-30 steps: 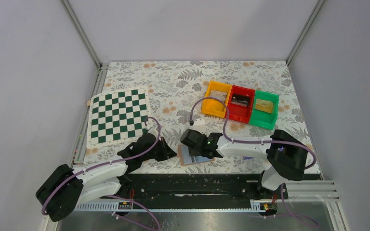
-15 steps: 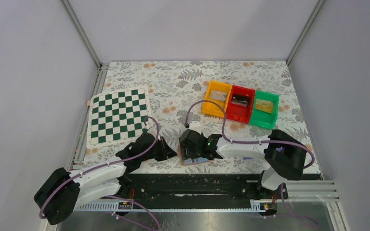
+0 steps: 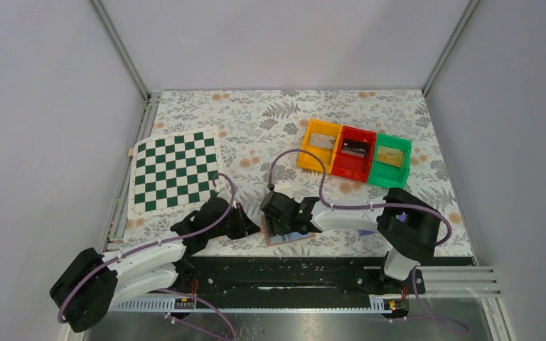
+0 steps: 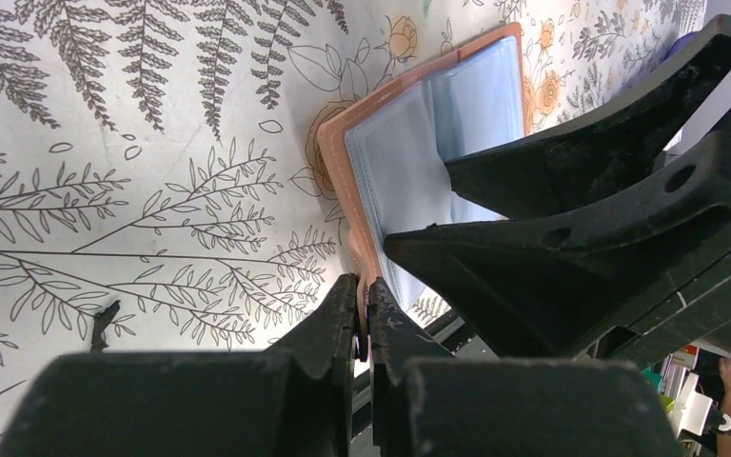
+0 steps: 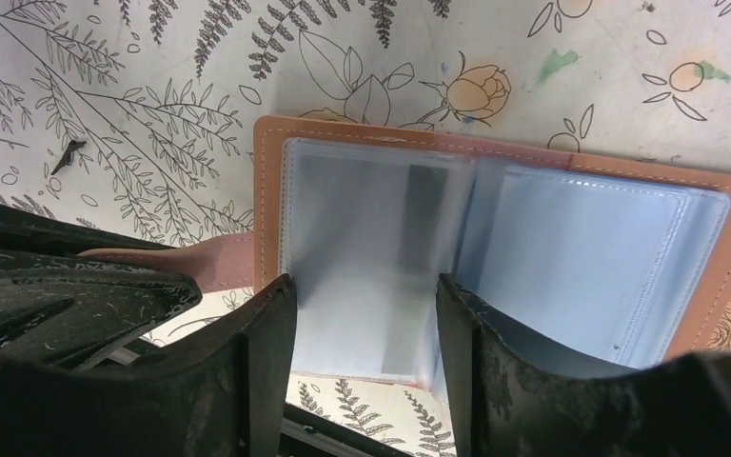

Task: Take the credit cards out of the card holder
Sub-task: Remove the credit card from the card holder.

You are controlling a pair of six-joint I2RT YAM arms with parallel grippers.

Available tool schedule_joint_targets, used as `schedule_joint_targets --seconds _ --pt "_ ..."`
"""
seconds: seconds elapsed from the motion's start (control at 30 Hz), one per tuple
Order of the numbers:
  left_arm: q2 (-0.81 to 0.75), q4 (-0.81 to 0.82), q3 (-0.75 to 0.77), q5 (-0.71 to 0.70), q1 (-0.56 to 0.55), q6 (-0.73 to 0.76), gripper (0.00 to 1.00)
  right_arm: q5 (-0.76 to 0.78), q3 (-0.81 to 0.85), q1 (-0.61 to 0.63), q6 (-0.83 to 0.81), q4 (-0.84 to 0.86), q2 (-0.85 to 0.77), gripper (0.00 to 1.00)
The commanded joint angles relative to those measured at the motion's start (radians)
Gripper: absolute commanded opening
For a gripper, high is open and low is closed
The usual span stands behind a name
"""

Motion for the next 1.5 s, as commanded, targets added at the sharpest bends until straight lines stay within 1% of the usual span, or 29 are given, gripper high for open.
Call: schedule_joint_targets --seconds 0.0,0.3,0.4,0.7,0.8,1.0,1.03,1.07,1.17,1.27,1.33,1.4,1.47 --pt "-0.019 0.002 0.03 -0.006 0.004 0.005 0.0 0.083 0.01 0.008 0.0 -0.077 0.011 0.55" --pt "-0.029 -0.027 0.037 -0.012 0.003 0.011 0.0 0.176 -0.017 0.009 -0.006 -0.107 -0.095 0.44" --pt "-0.032 -0.032 0.035 -0.013 0.004 0.011 0.0 0.205 -0.014 0.009 -0.011 -0.128 -0.114 0.44" --pt "-0.036 -0.043 0.035 -0.012 0.003 0.015 0.0 0.293 -0.044 0.002 -0.02 -0.179 -0.186 0.5" --pt "-0.037 -0.067 0.044 -0.029 0.003 0.025 0.0 0.277 -0.078 -0.036 -0.023 -0.183 -0.22 0.5" --pt "-0.038 -0.233 0.114 -0.137 0.003 0.043 0.0 0.171 -0.16 -0.141 -0.041 -0.158 -0.339 0.49" --pt "-0.036 -0.258 0.132 -0.155 0.003 0.046 0.03 0.151 -0.166 -0.151 -0.043 -0.157 -0.356 0.49" --pt "-0.031 -0.28 0.148 -0.169 0.003 0.048 0.09 0.133 -0.173 -0.158 -0.051 -0.156 -0.38 0.49" --pt "-0.015 -0.335 0.2 -0.214 0.005 0.048 0.31 0.057 -0.173 -0.168 -0.085 -0.13 -0.429 0.49" --pt "-0.01 -0.341 0.237 -0.221 0.006 0.047 0.36 -0.045 -0.174 -0.198 -0.114 -0.085 -0.451 0.48" --pt "-0.006 -0.316 0.255 -0.198 0.004 0.056 0.37 -0.07 -0.178 -0.208 -0.134 -0.058 -0.459 0.46" --pt "0.006 -0.279 0.269 -0.153 0.002 0.073 0.37 -0.127 -0.188 -0.231 -0.152 -0.013 -0.465 0.42" --pt "0.033 -0.224 0.271 -0.107 -0.004 0.073 0.37 -0.216 -0.202 -0.26 -0.16 0.049 -0.458 0.37"
